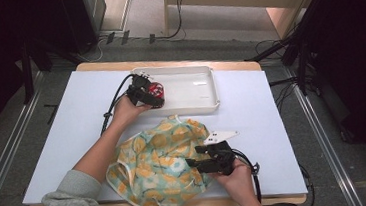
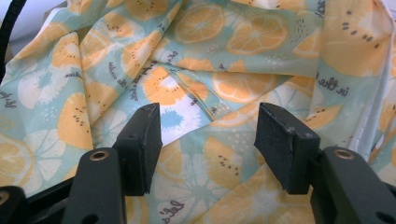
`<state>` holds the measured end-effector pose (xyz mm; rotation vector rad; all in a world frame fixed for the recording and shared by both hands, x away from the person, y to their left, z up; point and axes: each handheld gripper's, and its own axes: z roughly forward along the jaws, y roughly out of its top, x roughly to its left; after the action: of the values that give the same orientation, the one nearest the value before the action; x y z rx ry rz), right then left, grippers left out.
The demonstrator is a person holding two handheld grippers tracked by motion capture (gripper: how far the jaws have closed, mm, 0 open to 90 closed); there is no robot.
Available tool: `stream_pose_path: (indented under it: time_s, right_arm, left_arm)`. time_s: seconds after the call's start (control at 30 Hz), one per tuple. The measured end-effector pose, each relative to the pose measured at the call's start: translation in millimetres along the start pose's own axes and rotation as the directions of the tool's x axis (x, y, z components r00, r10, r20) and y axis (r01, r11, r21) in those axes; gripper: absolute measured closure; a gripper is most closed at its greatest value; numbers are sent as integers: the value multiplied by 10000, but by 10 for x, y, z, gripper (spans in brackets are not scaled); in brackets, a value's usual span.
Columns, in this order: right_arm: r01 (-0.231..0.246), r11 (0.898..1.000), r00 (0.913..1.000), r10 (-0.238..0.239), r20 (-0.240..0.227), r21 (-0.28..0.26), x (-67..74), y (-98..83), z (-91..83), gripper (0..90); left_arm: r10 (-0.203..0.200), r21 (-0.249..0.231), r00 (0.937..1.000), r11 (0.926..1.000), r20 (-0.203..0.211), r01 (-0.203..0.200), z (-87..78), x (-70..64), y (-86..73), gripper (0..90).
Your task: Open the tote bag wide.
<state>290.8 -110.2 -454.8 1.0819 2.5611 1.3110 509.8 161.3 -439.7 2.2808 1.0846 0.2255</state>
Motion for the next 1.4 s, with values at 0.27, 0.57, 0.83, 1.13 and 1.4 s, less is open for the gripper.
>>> stream_pose_path:
  time_s: [0.27,0.57,0.83,1.13,1.4]
  right_arm:
    - [-15,10000,10000,15,-1,-7,2,-2,-3,416]
    - [48,10000,10000,-48,10,3,-2,-9,-6,415]
    - [71,10000,10000,-71,12,46,3,-4,2,415]
    - [147,9999,9999,-147,-20,47,4,6,14,416]
    - [173,9998,9998,-172,-110,88,18,23,43,416]
  left_arm:
    - [-101,-190,9997,9998,237,106,-78,-2,15,168]
    - [153,-198,9995,9997,284,-148,-248,-1,-22,208]
    - [-83,-284,9997,9996,250,90,-360,46,-130,246]
    - [-110,-610,9994,9981,326,129,-523,20,-209,351]
    - [323,-563,9961,9980,822,-277,-685,-71,-218,604]
